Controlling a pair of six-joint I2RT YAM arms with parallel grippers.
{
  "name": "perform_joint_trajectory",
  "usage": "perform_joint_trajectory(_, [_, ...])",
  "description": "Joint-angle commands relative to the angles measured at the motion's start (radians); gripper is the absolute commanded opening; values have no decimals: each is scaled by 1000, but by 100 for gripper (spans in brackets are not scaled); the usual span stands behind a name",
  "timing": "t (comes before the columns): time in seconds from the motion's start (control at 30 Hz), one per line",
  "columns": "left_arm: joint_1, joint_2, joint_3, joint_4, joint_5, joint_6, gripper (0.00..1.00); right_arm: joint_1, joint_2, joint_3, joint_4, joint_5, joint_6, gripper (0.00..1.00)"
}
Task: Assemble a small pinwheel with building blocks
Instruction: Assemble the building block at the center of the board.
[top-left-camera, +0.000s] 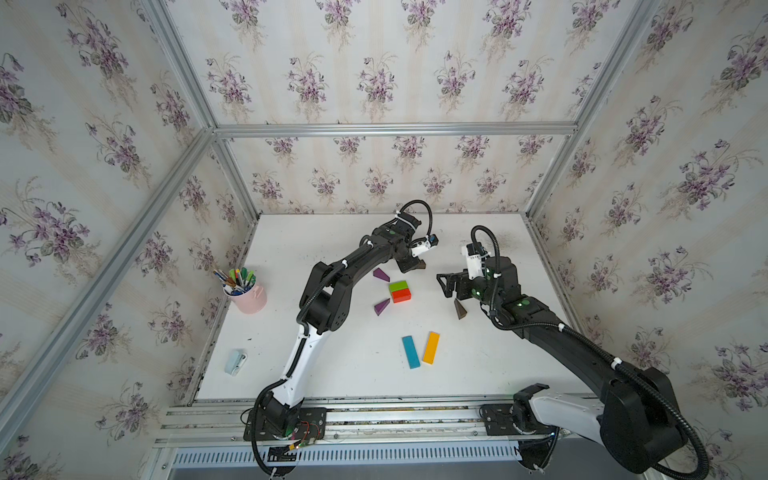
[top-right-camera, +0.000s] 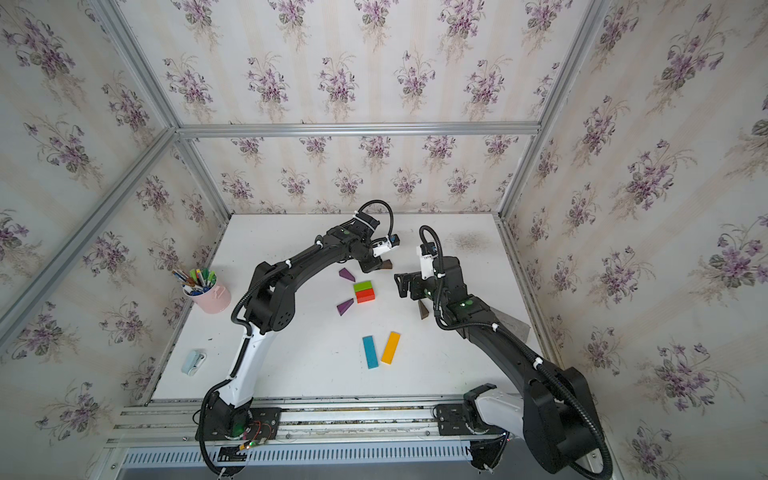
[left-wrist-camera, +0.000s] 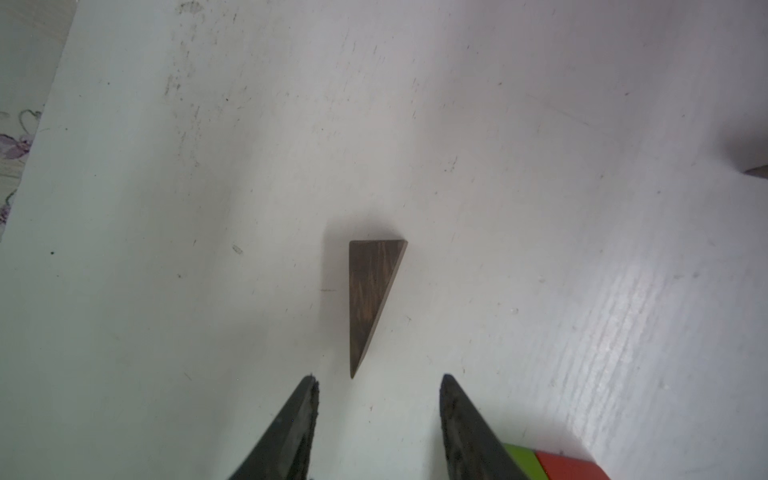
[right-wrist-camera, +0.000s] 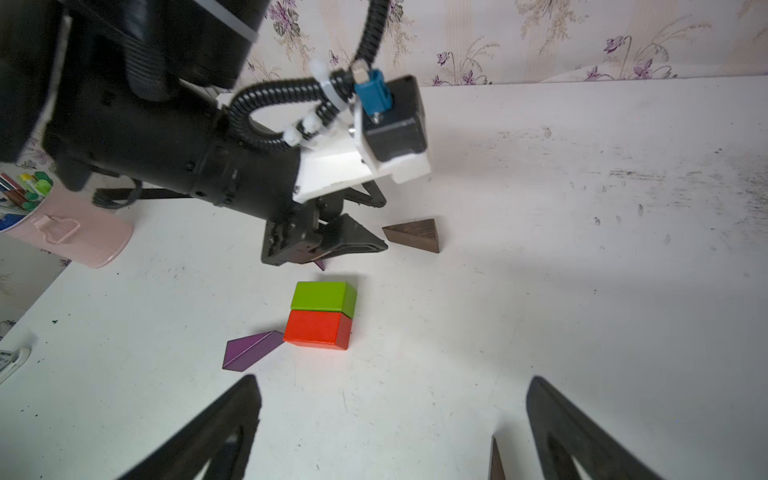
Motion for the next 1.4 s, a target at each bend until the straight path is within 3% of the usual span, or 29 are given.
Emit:
perform_joint_trajectory(0.0, [2,41,66,-64,-28,38,48,-1,-20,3,14,-4,-1,100])
perform_joint_trajectory(0.77, [-11,181,224,-111,-17,36,46,-32,-94,-15,-14,8,-45,100])
perform_joint_trajectory(1.37, [-10,185,232,-123,59,-24,30,-37,-75,-18,-5,-17,-39,100])
